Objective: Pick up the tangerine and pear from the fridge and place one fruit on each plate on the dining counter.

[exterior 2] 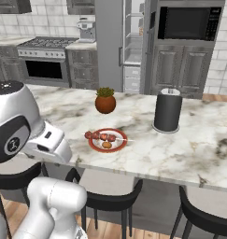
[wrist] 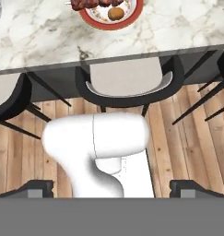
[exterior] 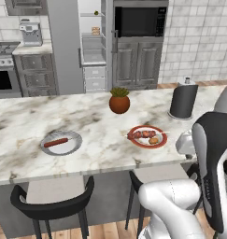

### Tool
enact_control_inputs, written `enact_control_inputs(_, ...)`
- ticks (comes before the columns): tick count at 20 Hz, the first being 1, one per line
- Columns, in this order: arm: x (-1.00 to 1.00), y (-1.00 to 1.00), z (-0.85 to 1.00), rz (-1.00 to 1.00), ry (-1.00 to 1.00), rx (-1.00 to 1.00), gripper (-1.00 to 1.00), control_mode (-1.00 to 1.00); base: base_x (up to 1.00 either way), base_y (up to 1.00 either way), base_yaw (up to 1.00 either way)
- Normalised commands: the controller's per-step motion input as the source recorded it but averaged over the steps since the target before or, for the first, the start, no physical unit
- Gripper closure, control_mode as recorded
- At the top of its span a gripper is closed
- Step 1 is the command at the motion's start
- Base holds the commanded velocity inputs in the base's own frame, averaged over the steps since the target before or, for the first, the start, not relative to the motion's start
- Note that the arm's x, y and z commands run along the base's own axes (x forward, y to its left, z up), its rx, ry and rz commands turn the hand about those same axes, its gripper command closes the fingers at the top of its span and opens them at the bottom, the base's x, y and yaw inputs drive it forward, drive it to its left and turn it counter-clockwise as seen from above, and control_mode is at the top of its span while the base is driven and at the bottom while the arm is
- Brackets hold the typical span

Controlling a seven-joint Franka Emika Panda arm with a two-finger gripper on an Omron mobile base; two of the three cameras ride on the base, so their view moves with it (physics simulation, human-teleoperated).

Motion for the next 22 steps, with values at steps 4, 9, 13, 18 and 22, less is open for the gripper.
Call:
enact_control_inputs(4,0.00,0.22,0.35,-0.19,0.13,-0.10,-1.00,-1.00,0.00,0.00,0.00)
enact_control_inputs(9,0.00,0.12,0.03,0.00,0.01,0.04,-1.00,-1.00,0.00,0.00,0.00)
enact_control_inputs(13,0.00,0.00,0.00,0.05,0.00,0.03,-1.00,-1.00,0.00,0.00,0.00)
enact_control_inputs(18,0.00,0.00,0.00,0.00,0.00,0.00,-1.00,-1.00,0.00,0.00,0.00)
enact_control_inputs(22,0.00,0.00,0.00,0.00,0.00,0.00,-1.00,-1.00,0.00,0.00,0.00)
